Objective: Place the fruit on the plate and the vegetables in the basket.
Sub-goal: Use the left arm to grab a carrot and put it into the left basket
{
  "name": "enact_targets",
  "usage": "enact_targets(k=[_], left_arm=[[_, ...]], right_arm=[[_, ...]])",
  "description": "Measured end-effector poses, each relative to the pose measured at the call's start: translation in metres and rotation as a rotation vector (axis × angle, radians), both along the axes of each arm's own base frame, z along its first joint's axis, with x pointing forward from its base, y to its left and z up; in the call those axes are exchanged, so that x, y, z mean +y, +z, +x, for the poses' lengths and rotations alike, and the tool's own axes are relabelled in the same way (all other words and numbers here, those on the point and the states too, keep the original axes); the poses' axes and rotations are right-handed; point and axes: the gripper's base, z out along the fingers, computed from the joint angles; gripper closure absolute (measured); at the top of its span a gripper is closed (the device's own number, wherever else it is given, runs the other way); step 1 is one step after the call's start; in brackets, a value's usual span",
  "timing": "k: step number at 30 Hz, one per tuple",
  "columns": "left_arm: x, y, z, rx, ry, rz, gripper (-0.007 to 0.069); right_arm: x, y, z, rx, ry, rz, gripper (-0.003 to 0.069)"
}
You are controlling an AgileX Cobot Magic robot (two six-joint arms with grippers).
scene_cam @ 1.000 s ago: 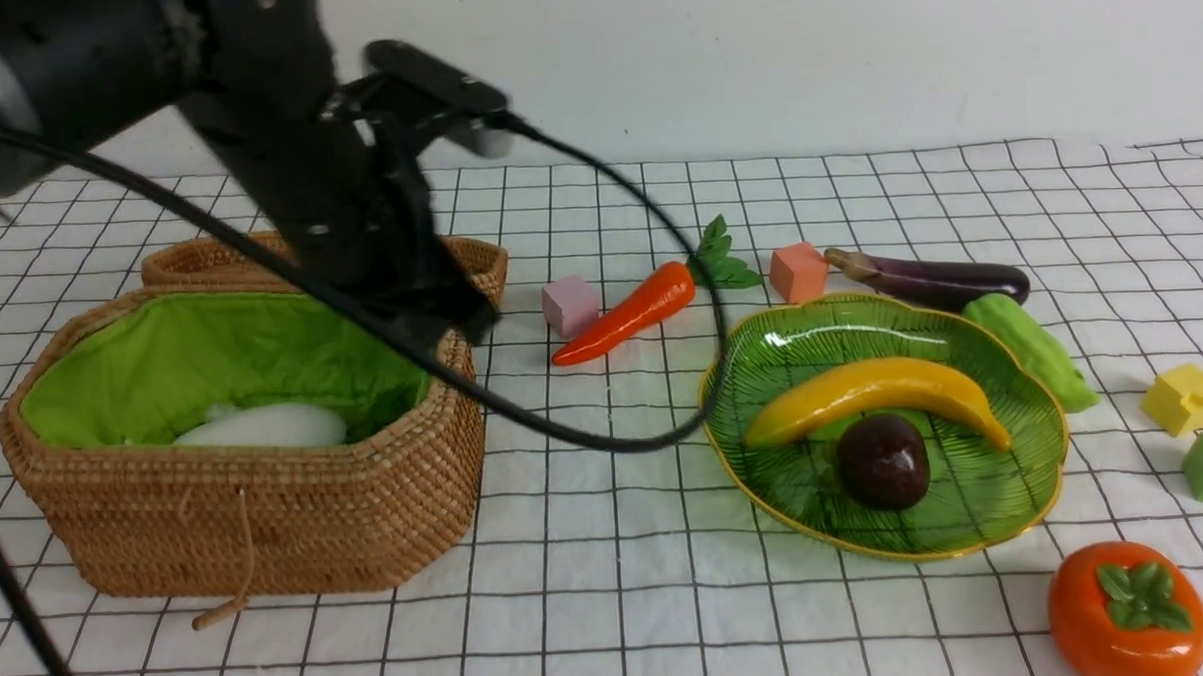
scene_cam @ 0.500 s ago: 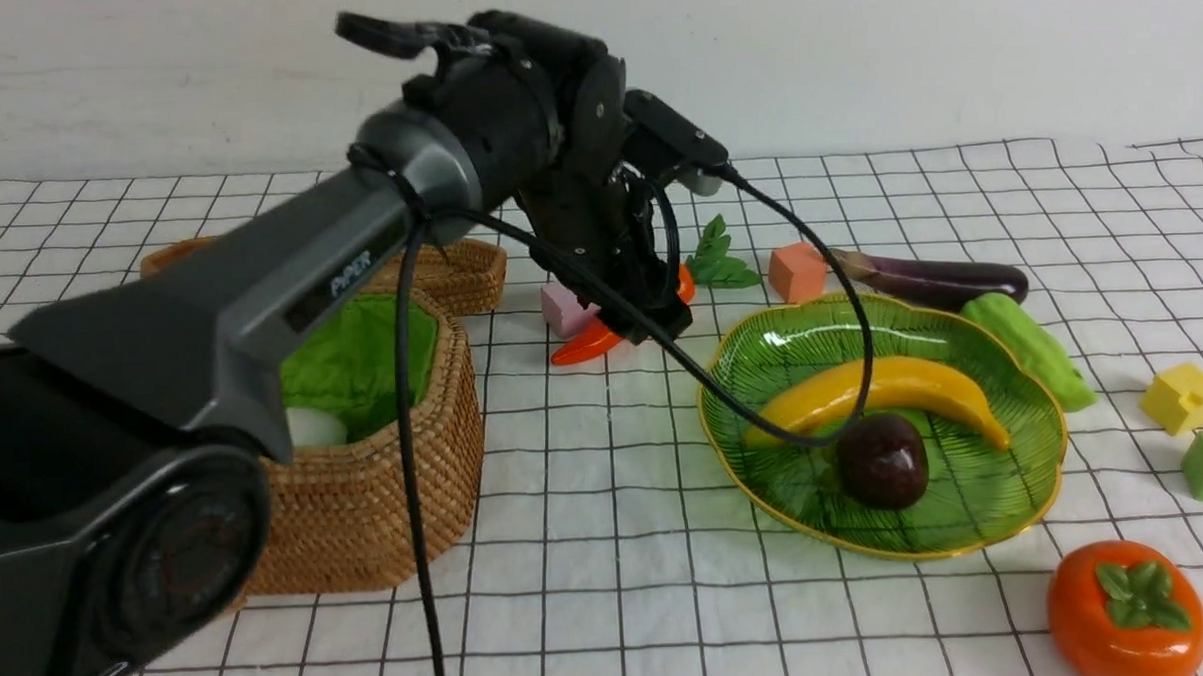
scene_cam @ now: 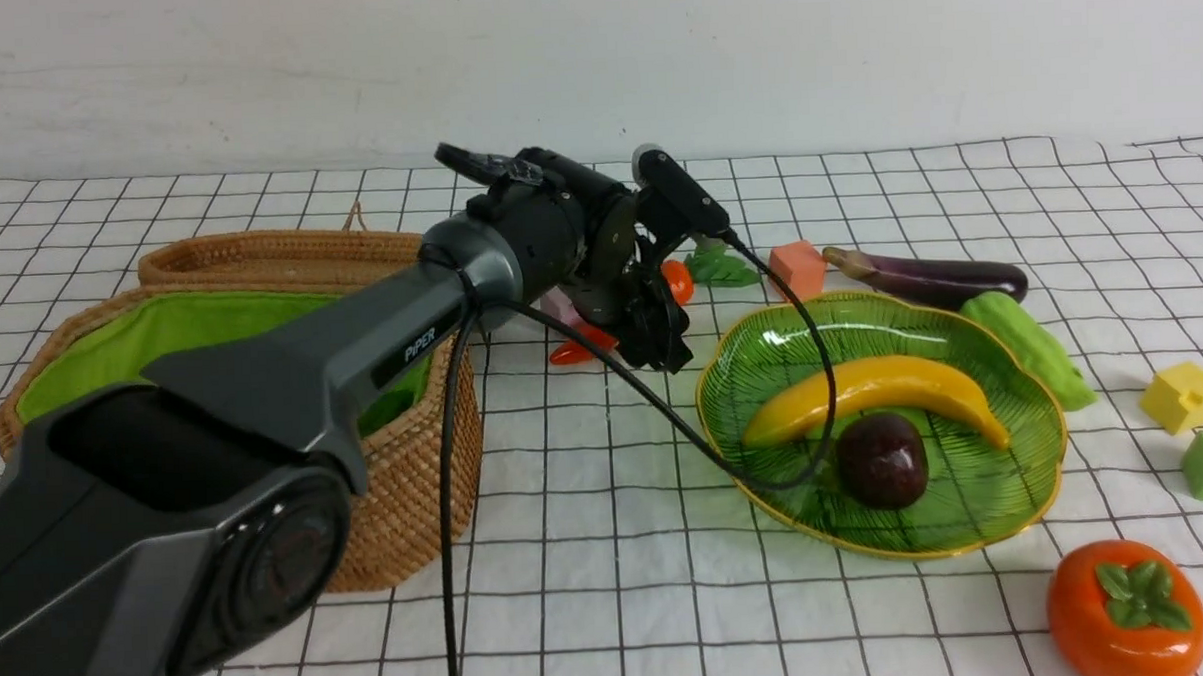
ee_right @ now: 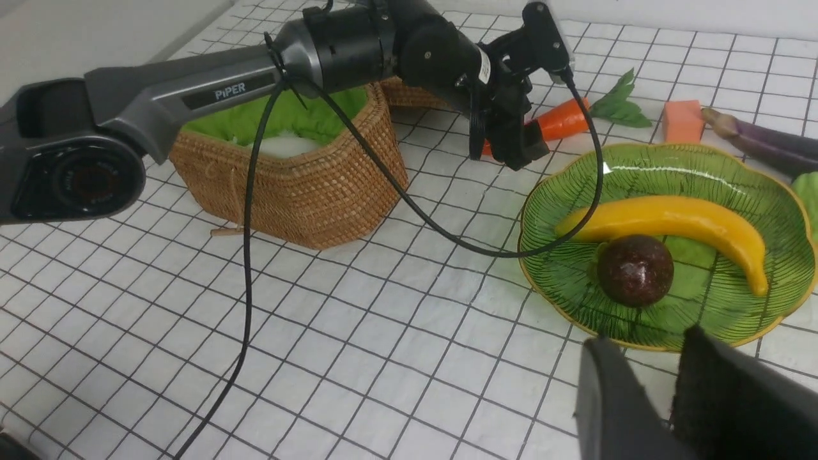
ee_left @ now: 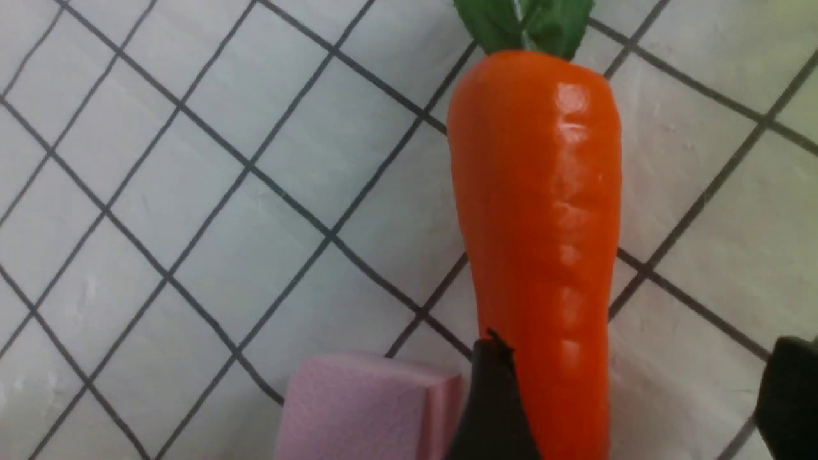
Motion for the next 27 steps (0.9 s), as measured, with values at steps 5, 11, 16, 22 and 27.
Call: enact_targets(k=[5, 11, 16, 22, 27], left_arm=[[0.004, -0.012, 0.005, 0.013, -0.050, 0.011, 0.0155], [0.003, -0.017, 0.004, 0.028, -0.048, -0.001, 0.0219], [0.003, -0.017, 0.003, 0.054, -0.023, -0.021, 0.0384], [0.006, 0.002, -0.003, 0.077, -0.017, -0.011, 0.0379], [0.012, 0.056, -0.015, 0.045, -0.016, -0.027, 0.0379]], right_arm=[[0.000, -0.001, 0.000, 0.008, 0.000, -0.007, 0.0474], [0.001, -0.001, -0.001, 0.018, 0.010, 0.005, 0.0476], [0.002, -0.001, -0.002, 0.027, 0.022, 0.016, 0.0477], [0.002, -0.001, -0.002, 0.030, 0.025, 0.018, 0.0477], [0.002, -0.001, -0.002, 0.031, 0.025, 0.017, 0.0476]])
